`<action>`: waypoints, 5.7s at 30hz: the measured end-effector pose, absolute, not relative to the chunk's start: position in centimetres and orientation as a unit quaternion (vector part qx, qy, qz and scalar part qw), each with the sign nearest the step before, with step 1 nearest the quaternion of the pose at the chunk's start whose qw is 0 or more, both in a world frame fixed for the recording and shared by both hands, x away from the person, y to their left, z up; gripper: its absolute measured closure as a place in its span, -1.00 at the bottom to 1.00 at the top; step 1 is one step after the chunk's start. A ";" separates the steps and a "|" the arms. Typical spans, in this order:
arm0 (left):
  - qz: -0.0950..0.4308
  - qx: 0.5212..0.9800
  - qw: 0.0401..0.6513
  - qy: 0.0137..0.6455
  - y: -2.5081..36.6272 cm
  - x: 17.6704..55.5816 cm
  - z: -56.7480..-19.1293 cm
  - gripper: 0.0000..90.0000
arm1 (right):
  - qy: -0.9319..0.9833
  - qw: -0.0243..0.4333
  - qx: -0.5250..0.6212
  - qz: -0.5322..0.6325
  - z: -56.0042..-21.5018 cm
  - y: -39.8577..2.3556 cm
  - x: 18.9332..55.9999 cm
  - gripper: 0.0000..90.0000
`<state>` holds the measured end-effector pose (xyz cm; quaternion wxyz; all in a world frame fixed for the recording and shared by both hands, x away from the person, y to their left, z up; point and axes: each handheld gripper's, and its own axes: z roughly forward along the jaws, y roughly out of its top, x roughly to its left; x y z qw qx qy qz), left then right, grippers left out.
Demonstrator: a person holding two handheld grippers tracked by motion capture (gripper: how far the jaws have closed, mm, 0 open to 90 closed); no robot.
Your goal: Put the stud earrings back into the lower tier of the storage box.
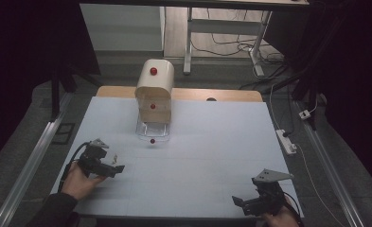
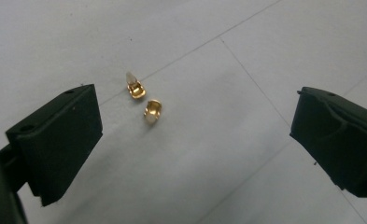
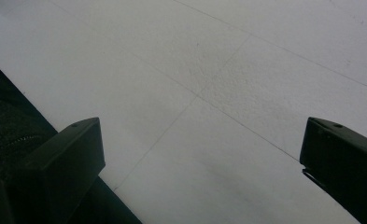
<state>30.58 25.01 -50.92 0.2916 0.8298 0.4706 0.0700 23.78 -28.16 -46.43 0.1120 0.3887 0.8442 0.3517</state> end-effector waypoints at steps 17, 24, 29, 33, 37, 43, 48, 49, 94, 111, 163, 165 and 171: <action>0.097 0.836 0.243 0.482 25.5 34.5 -51.9 0.03 | 0.849 0.115 0.383 0.345 -46.5 -28.0 23.8 -1.00; 0.093 0.850 0.209 0.474 24.5 34.4 -52.3 0.44 | 0.851 0.117 0.380 0.342 -46.5 -28.0 23.7 -1.00; 0.085 0.848 0.203 0.483 24.4 34.3 -52.1 0.80 | 0.852 0.117 0.379 0.342 -46.5 -27.9 23.7 -1.00; 0.082 0.846 0.206 0.485 24.5 34.4 -52.1 0.80 | 0.853 0.118 0.379 0.340 -46.5 -27.9 23.7 -1.00; 0.081 0.841 0.226 0.485 24.7 34.4 -51.7 0.81 | 0.853 0.118 0.379 0.340 -46.5 -27.9 23.7 -1.00; 0.093 0.831 0.276 0.473 24.7 34.1 -50.3 0.81 | 0.852 0.117 0.379 0.341 -46.5 -27.9 23.7 -1.00; 0.107 0.824 0.314 0.458 24.3 34.0 -49.0 0.81 | 0.853 0.117 0.379 0.340 -46.5 -27.9 23.7 -1.00; 0.107 0.824 0.314 0.458 24.3 34.0 -49.0 0.81 | 0.853 0.117 0.379 0.339 -46.5 -27.9 23.7 -1.00; 0.153 0.828 0.341 0.419 18.7 40.8 -47.9 0.25 | 0.854 0.118 0.378 0.337 -46.5 -27.9 23.6 -1.00; 0.103 0.826 0.374 0.409 20.5 38.1 -47.9 -0.90 | 0.854 0.120 0.378 0.337 -46.5 -27.8 23.6 -1.00; 0.069 0.886 0.196 0.415 24.9 33.0 -52.0 0.53 | 0.859 0.122 0.370 0.334 -46.5 -27.6 23.5 -1.00; 0.071 0.884 0.191 0.422 24.8 33.1 -52.0 0.78 | 0.859 0.122 0.369 0.333 -46.5 -27.6 23.5 -1.00; 0.065 0.880 0.191 0.429 24.8 33.2 -51.9 0.81 | 0.859 0.122 0.369 0.333 -46.5 -27.6 23.5 -1.00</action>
